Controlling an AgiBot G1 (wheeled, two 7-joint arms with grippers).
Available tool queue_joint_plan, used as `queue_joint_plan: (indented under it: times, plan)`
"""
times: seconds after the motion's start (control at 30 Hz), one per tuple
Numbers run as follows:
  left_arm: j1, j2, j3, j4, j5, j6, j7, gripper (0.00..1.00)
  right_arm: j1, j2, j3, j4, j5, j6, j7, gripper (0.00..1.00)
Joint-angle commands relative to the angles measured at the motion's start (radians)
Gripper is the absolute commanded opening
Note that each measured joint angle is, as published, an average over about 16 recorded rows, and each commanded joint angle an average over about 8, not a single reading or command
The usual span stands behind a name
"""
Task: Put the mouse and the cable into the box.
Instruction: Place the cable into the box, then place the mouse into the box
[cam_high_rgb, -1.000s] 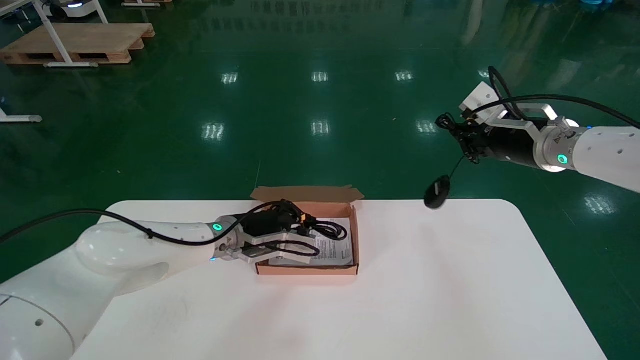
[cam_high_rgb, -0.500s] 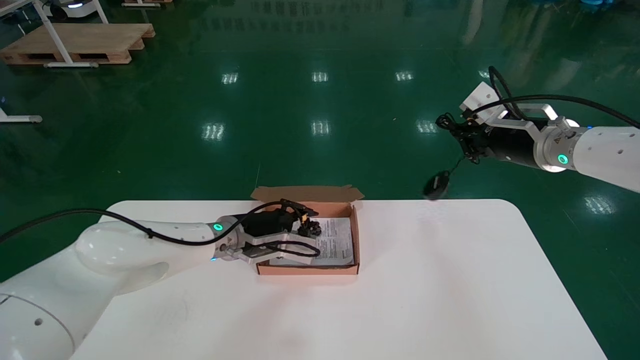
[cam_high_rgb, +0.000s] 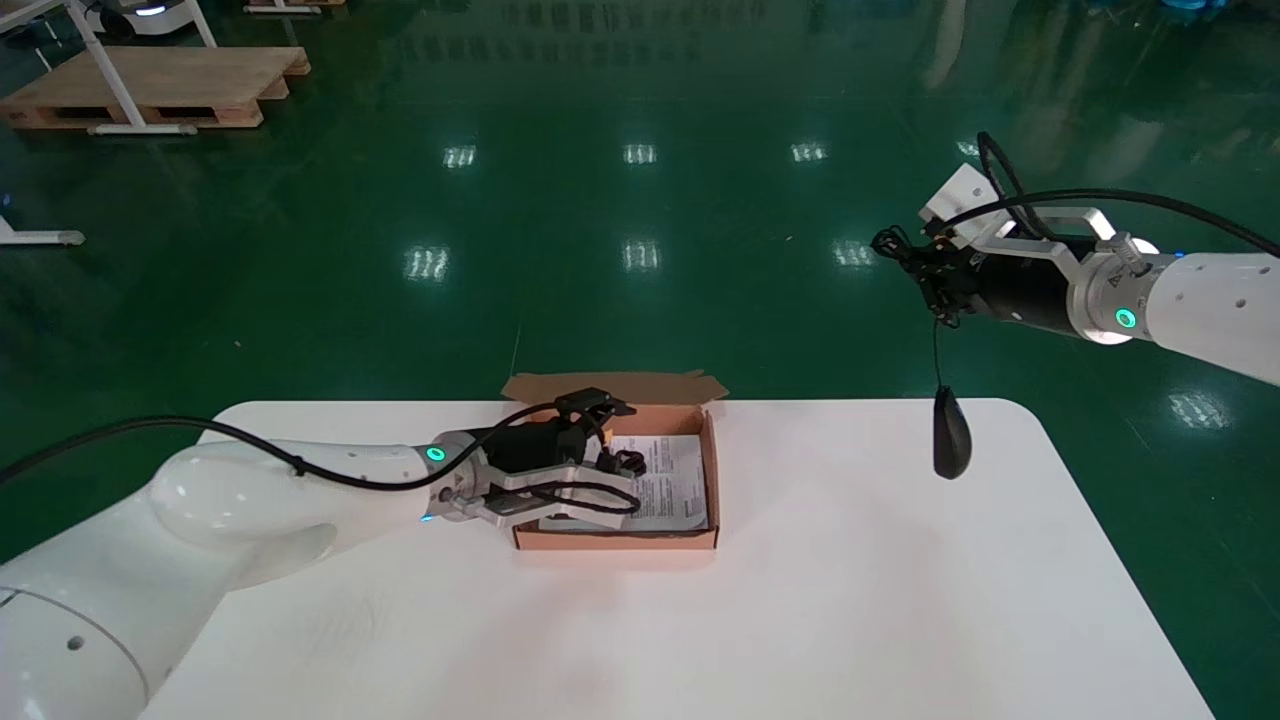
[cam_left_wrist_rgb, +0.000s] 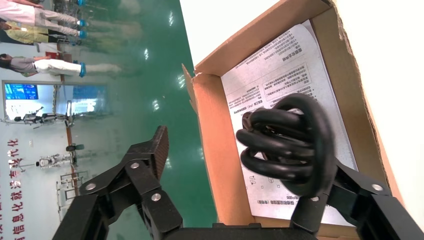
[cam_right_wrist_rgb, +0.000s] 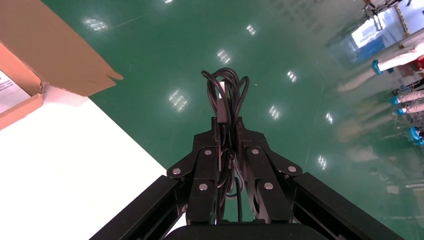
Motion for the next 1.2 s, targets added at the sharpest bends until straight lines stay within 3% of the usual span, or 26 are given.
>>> queue_joint_plan:
  times: [0.03,0.7,0.97,1.2]
  plan:
    - [0.000,-0.003,0.000,-0.003,-0.001,0.004,0.002,1.00,0.000,0.000,0.000,0.000,0.000,0.000,0.000,0.00]
    - [-0.034,-0.046,0.025,0.018,0.009,-0.227,-0.192,1.00,-0.006,0.003,0.002,0.025,0.013,-0.014,-0.021,0.00]
    - [-0.103,-0.131,0.026,0.054,0.043,-0.341,-0.253,1.00,-0.032,-0.004,0.004,0.093,0.058,-0.067,-0.080,0.00]
    - [-0.122,-0.141,0.058,0.069,0.085,-0.353,-0.313,1.00,-0.029,-0.068,0.001,0.138,0.114,-0.147,-0.102,0.00]
